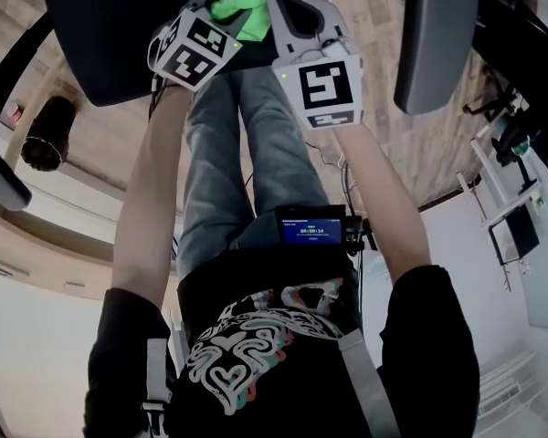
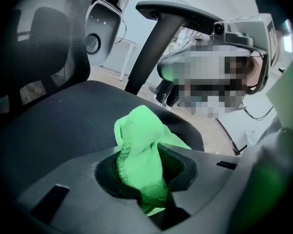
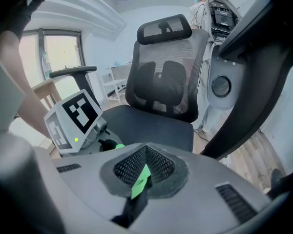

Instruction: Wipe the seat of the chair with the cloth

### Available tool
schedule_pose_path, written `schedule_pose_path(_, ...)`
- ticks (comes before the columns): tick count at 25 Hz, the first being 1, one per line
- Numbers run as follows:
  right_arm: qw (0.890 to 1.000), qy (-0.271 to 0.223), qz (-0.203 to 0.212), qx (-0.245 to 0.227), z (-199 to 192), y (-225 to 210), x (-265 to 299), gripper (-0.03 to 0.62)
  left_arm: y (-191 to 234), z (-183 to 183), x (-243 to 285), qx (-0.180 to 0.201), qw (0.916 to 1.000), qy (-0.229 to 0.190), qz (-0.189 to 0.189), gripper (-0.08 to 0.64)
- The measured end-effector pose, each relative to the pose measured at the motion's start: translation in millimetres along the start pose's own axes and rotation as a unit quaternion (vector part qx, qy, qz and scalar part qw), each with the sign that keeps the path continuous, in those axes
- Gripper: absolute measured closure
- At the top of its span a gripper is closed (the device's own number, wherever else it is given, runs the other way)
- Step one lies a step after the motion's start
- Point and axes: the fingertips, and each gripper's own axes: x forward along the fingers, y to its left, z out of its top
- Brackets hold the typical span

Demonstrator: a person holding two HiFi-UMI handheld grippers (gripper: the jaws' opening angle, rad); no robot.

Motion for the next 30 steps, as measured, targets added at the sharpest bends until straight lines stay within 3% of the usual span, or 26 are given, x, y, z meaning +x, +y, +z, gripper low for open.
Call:
schedule_pose_path(3,1.000,-0.001,0.001,0.000,1.3,1.2,-2.4,0.589,-10.2,5.6,-0.8,0.010,0.9997,-0.014,-0.019,0.463)
schedule_pose_path(8,1.000,-0.001,0.010,0.006,11.7,5.1,-12.5,0.591,-3.0,17.0,-22.1,-0.031,0.9976,-0.062,-0.005,0.463)
schedule_pose_path(12,0.999,-0.015,0.027,0.023,17.9,10.3,-16.1,0.591,4.4,23.5,-33.6,-0.039,0.9957,-0.084,0.006,0.463)
schedule_pose_path(16,0.999,-0.006,0.026,-0.023,23.5,15.3,-16.5,0.590,18.6,36.8,-53.9,-0.050,0.9892,-0.136,0.021,0.463)
schedule_pose_path(20,0.995,-0.035,0.034,-0.081,53.5,28.5,-23.6,0.591,36.9,53.5,-88.9,-0.046,0.9828,-0.172,0.050,0.463)
schedule_pose_path(25,0.996,-0.084,0.032,-0.007,95.3,27.7,-34.3,0.589,56.4,68.7,-143.9,-0.035,0.9727,-0.208,0.098,0.463)
schedule_pose_path(30,0.994,-0.103,0.038,-0.007,122.4,30.5,-50.5,0.589,60.6,74.5,-200.5,-0.037,0.9610,-0.233,0.144,0.463)
